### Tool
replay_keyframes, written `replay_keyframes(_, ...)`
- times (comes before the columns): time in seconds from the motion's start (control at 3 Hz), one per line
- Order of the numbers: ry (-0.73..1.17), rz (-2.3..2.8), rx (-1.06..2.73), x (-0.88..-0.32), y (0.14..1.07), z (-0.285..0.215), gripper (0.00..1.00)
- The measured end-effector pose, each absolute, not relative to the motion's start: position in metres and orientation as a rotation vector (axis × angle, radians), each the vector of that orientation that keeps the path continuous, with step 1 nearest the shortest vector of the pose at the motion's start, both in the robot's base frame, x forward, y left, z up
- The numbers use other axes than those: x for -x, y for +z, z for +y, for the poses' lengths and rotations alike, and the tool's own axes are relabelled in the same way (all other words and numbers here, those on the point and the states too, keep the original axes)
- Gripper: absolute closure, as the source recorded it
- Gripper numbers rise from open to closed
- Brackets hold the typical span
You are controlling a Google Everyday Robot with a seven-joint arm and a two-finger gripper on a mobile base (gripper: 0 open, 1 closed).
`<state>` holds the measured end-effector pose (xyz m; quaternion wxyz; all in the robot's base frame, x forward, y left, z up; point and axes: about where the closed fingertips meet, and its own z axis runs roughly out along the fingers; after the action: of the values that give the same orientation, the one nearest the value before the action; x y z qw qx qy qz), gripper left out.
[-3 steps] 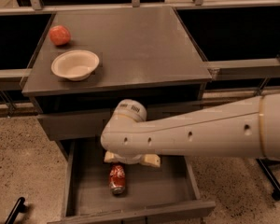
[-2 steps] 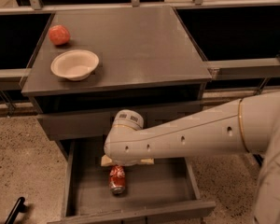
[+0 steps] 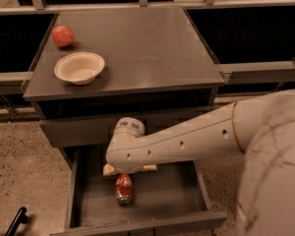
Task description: Pick coke can from middle drawer and place on counter
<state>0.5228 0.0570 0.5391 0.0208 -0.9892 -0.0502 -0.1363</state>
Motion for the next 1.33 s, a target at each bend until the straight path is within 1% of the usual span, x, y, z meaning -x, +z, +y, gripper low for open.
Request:
replay_keyframes(0.33, -0.4, -0.317, 3.042, -0.535, 0.485, 0.079, 0.0)
replay_keyframes(0.67, -0.346, -0.385, 3.055, -0.537, 0.45, 0.091, 0.0)
replay_keyframes(1.33, -0.206, -0.4, 3.045, -0.531, 0.394, 0.103, 0.0)
